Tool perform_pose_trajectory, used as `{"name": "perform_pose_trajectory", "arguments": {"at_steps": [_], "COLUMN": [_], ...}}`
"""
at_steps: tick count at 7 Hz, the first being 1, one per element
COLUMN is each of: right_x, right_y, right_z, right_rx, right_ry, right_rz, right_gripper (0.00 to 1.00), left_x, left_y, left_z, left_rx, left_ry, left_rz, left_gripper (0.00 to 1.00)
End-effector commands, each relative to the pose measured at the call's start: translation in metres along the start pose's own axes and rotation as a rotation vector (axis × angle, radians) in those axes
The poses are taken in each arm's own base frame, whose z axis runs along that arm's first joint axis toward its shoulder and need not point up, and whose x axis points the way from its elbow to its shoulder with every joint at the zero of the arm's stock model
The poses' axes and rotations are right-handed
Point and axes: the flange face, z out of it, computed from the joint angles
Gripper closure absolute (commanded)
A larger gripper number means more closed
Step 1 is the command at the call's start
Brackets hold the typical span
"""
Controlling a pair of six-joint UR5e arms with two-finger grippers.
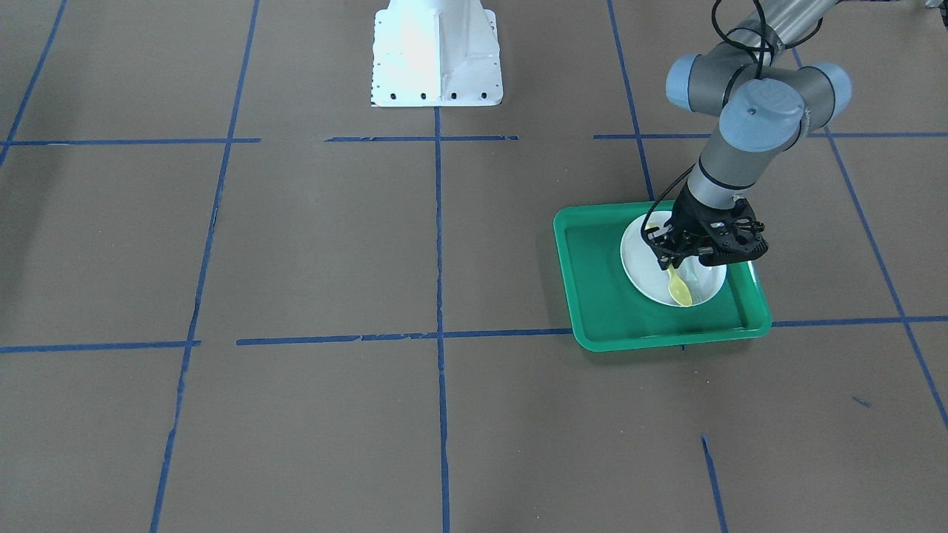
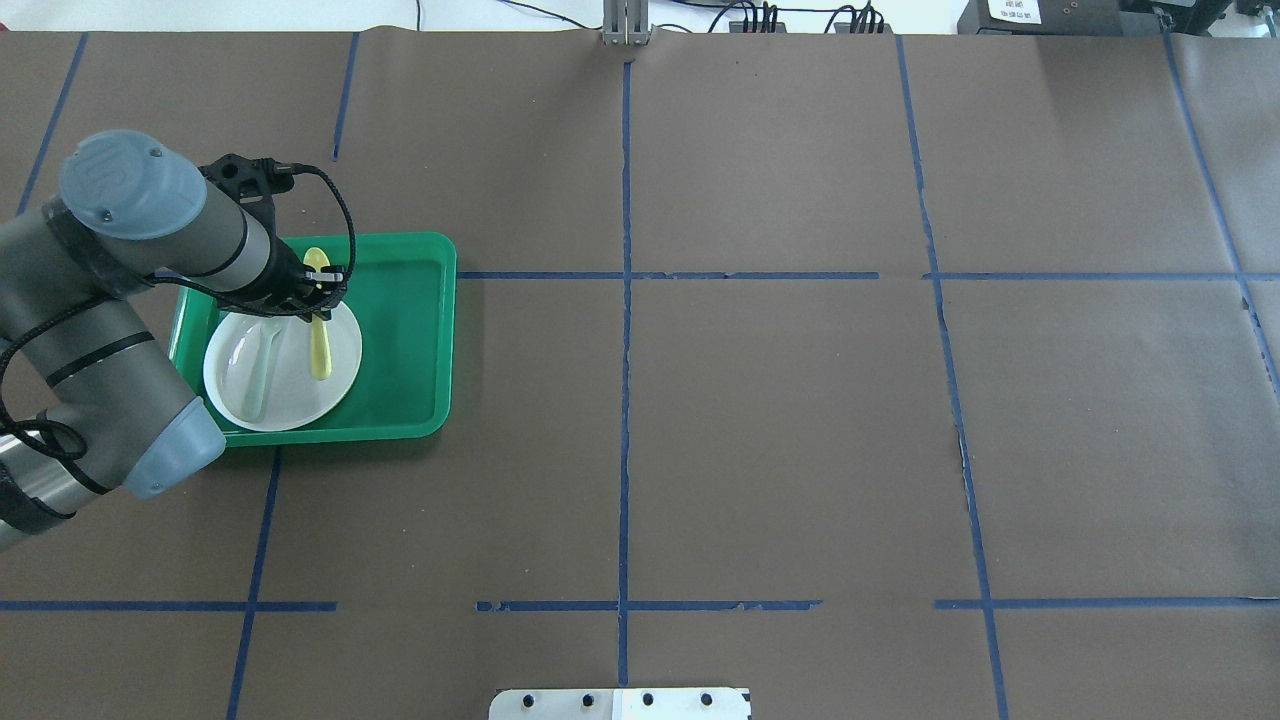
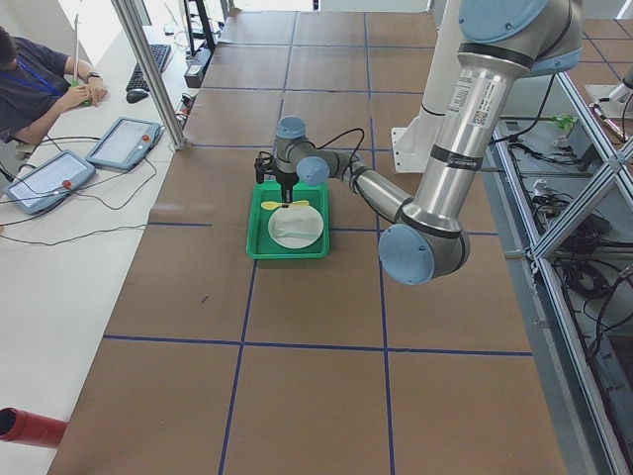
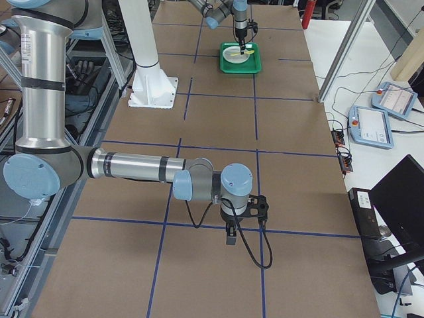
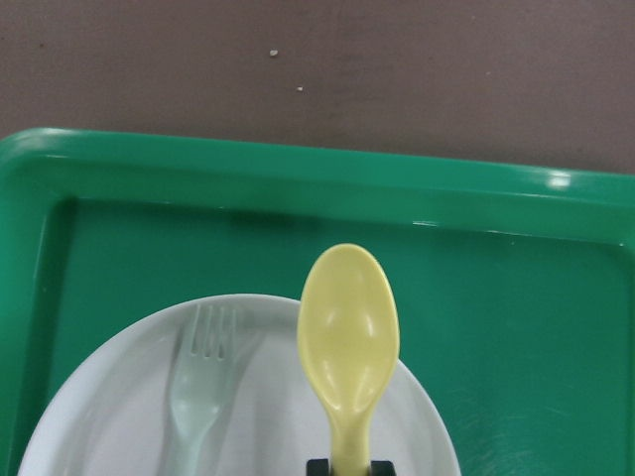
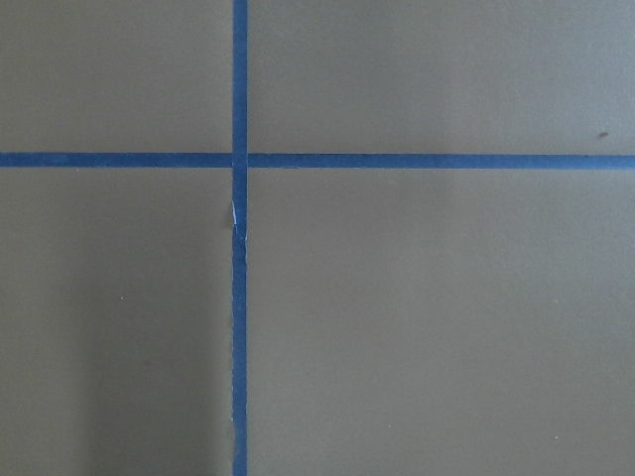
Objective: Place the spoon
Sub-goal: 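Lift the yellow spoon and carry it off the plate onto the tray, then lower the spoon onto the tray beside the plate and open the left gripper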
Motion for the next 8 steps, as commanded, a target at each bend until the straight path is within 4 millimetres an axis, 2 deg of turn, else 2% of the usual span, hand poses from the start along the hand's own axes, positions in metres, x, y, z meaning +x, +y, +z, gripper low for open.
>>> {"name": "perform_pose_trajectory", "arguments": {"at_steps": [1,2,3,4,5,6,7,8], "right_x": [0.000,0.000,0.000,0.000,0.000,0.001,0.000,0.000], "right_y": [0.001,0.001,0.000,0.000,0.000,0.001,0.001,0.000], "right_z": [0.000,0.000,0.000,0.000,0.000,0.000,0.000,0.000], "right_rx": [0.000,-0.002,0.001,0.001,0.001,-0.002,0.000,0.001], "right_ry": [0.000,0.000,0.000,0.000,0.000,0.002,0.000,0.000], "right_rz": [0.000,0.001,-0.001,-0.001,-0.001,0.001,0.000,-0.001], "right_gripper": [0.00,0.00,0.00,0.00,0.00,0.00,0.00,0.00], "left_x": [0.030,0.052,0.066,0.079,0.080,0.078,0.076,0.075], "left_y": [0.014,0.027,0.023,0.032,0.036,0.036,0.036,0.035], "left_z": [0.013,0.023,0.032,0.040,0.045,0.045,0.047,0.046], "left_rx": [0.020,-0.001,-0.005,-0.019,-0.020,-0.013,-0.013,-0.011], "left_ry": [-0.010,-0.002,-0.008,-0.007,-0.013,-0.017,-0.022,-0.020], "left_rz": [-0.004,-0.011,-0.025,-0.030,-0.026,-0.025,-0.023,-0.019], "left_gripper": [1.00,1.00,1.00,1.00,1.00,0.86,0.66,0.52]}}
